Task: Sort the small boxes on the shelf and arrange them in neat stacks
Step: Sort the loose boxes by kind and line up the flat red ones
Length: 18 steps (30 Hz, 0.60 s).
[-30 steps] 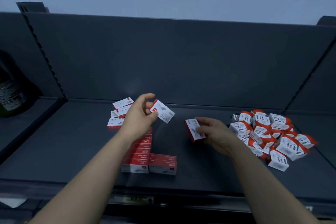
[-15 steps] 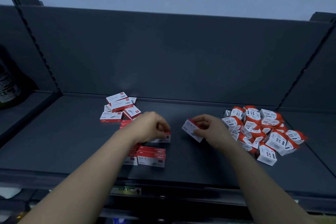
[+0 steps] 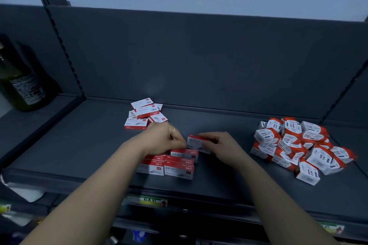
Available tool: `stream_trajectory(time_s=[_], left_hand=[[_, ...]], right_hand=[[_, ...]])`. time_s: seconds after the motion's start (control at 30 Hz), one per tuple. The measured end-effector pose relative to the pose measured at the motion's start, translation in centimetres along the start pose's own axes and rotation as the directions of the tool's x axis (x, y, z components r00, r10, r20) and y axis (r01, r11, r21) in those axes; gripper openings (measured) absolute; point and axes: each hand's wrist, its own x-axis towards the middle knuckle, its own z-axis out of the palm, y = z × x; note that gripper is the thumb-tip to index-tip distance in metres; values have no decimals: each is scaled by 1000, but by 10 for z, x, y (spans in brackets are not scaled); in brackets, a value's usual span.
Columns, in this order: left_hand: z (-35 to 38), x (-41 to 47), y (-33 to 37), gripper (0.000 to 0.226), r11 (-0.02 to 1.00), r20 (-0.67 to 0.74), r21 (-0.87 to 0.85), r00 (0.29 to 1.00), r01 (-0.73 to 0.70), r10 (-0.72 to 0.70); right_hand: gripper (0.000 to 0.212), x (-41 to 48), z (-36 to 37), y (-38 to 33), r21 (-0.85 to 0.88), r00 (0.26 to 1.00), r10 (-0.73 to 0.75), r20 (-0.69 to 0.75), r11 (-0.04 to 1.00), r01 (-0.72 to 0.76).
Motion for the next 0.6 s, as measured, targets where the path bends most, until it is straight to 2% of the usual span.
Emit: stream_trajectory(time_s=[0.1, 0.17, 0.23, 0.3, 0.5, 0.6], left_hand=[[-8, -5, -20, 11, 998, -189, -59, 981, 33, -43], [-7, -10, -31, 32, 999, -282, 0, 958, 53, -51], [-3, -15, -38, 48, 995, -266, 12, 960, 94, -88], [3, -18, -43, 54, 992, -227, -15, 966, 126, -126], [11, -18, -47, 54, 991, -214, 3, 969, 130, -127], [8, -17, -50, 52, 994, -209, 18, 973, 106, -100]], right_hand=[[26, -2, 9, -11, 104, 997, -4, 74, 995, -4], [23, -4, 16, -16, 133, 994, -10, 111, 991, -5], [23, -5, 23, -19, 121, 993, -6, 118, 993, -9], [21, -8, 28, -22, 110, 992, 2, 129, 994, -17], [18, -14, 36, -29, 121, 989, 25, 149, 992, -44], [18, -9, 34, -30, 60, 990, 47, 129, 997, -55]])
